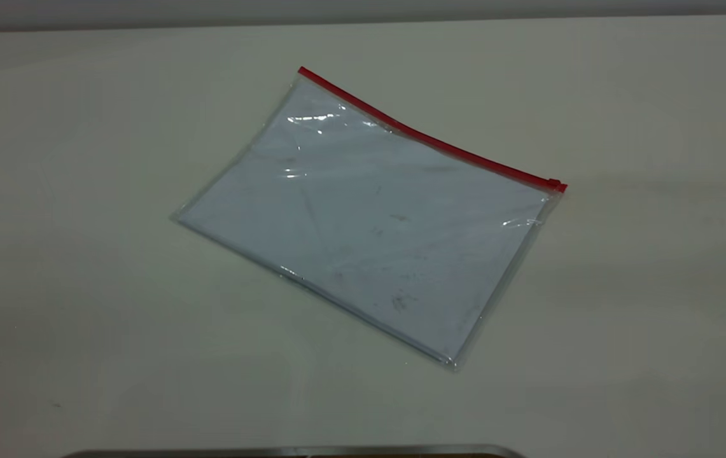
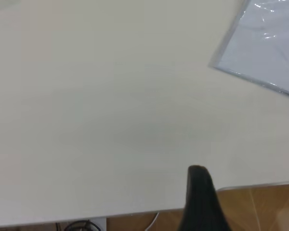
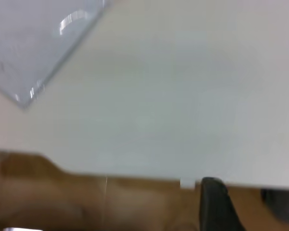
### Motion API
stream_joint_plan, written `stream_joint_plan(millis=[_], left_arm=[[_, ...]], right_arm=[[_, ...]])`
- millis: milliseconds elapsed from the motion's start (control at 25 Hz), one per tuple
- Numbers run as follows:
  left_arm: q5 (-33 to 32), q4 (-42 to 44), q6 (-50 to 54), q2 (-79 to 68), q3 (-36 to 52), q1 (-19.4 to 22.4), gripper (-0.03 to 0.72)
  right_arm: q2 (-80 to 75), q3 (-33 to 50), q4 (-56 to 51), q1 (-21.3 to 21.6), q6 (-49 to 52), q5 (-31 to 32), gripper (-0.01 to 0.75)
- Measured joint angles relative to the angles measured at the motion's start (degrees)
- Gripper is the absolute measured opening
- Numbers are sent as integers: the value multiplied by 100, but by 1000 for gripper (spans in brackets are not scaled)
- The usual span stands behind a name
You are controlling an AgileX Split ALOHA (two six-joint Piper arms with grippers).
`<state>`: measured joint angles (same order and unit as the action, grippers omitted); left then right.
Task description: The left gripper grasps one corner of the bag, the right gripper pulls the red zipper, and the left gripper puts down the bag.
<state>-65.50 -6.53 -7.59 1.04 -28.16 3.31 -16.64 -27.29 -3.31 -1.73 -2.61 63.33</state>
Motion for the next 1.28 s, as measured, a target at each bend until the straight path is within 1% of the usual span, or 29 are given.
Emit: stream_joint_plan(millis=[120, 200, 360, 440, 1280], left_arm=[[-6, 0, 0, 0, 0, 0, 561], [-11, 0, 0, 1, 0, -80, 561], [-11, 0, 0, 6, 0, -512, 561], [-11, 0, 0, 6, 0, -639, 561], [-16, 5, -7, 6, 0, -587, 561]], right_arm=[[822, 0, 0, 0, 0, 30, 413], [1418, 0, -5, 6, 0, 52, 413], [1754, 0, -5, 11, 0, 130, 413], [1754, 0, -5, 11, 0, 130, 413], [1754, 0, -5, 11, 5, 130, 413]])
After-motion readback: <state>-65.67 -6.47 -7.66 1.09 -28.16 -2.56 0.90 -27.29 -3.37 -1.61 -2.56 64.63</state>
